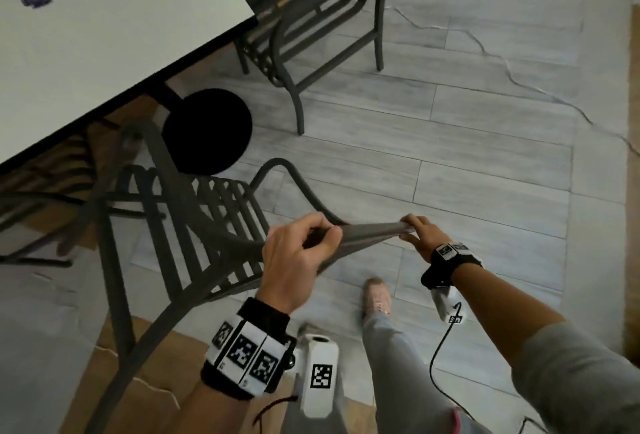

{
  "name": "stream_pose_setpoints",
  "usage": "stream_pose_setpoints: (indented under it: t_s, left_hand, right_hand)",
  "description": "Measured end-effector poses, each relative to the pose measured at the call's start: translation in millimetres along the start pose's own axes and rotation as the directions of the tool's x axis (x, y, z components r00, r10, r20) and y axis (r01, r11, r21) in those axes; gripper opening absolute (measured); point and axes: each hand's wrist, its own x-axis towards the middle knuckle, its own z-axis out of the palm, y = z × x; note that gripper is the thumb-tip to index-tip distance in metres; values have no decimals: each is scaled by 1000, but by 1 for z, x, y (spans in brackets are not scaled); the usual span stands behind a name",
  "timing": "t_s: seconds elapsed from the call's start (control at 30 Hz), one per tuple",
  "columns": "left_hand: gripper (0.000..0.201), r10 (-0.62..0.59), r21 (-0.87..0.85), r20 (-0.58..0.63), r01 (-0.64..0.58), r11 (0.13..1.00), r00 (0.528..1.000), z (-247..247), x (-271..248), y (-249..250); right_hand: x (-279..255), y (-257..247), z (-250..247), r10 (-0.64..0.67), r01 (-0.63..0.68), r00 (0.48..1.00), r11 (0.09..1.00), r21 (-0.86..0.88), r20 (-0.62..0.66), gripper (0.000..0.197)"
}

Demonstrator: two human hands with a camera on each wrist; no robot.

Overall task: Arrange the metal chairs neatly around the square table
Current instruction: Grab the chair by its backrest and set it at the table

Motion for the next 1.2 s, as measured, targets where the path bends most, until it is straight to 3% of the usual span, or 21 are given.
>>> stream_pose_setpoints:
  t_s: [0.1, 0.17, 0.33, 0.43, 0.47, 0.53, 0.6, 0.67, 0.73, 0.83, 1.03, 1.07, 1.17, 1.2]
  left_hand:
    - [35, 95, -186, -90, -110, 976, 991, -41, -30, 5]
    - [44, 131, -272, -228, -192, 943, 965, -65, -54, 3]
    - [61, 115, -350, -500, -322, 880, 858, -123, -113, -22]
    - [51, 140, -267, -596, -360, 894, 791, -157, -141, -31]
    - [40, 98, -283, -629, -345, 895, 771, -168, -149, -39]
    - [21, 23, -328, -714, -363, 872, 699, -189, -167, -52]
    - [26, 61, -317, -798, -504, 803, 600, -207, -189, -75]
    - [22, -24, -404, -806, -520, 752, 591, -222, -209, -89]
    - [16, -72, -414, -817, -495, 764, 573, -230, -225, -102]
    - [32, -142, -441, -868, -610, 658, 475, -236, -237, -112]
    - [47, -356, -506, -862, -591, 628, 361, -258, -240, -143]
    - [46, -393, -533, -846, -582, 614, 361, -262, -241, -153]
    - [17, -441, -606, -795, -521, 601, 416, -270, -238, -173]
    - [19, -443, -617, -786, -497, 611, 430, -270, -236, -179]
  right_hand:
    - [-4, -12, -8, -29, 27, 998, 999, -28, -58, 30]
    - [-9, -26, -13, -34, 31, 997, 999, -42, -71, 33]
    - [-16, -72, -21, -90, 103, 993, 979, -175, 78, 26]
    - [-20, -114, -26, -152, 177, 982, 950, -257, 113, 27]
    - [-24, -128, -28, -182, 206, 977, 938, -278, 109, 28]
    - [-32, -153, -31, -245, 259, 966, 915, -309, 85, 32]
    - [-42, -175, -36, -315, 311, 948, 874, -372, 53, 35]
    - [-54, -194, -41, -380, 355, 924, 826, -439, 32, 37]
    - [-63, -208, -45, -438, 385, 899, 785, -485, 4, 39]
    - [-78, -223, -48, -494, 397, 869, 735, -550, -32, 41]
    - [-117, -246, -46, -625, 431, 778, 600, -674, -59, 38]
    - [-123, -249, -46, -641, 440, 766, 579, -686, -51, 38]
    - [-132, -262, -50, -673, 447, 738, 545, -709, -52, 40]
    - [-133, -267, -53, -671, 438, 739, 545, -715, -58, 41]
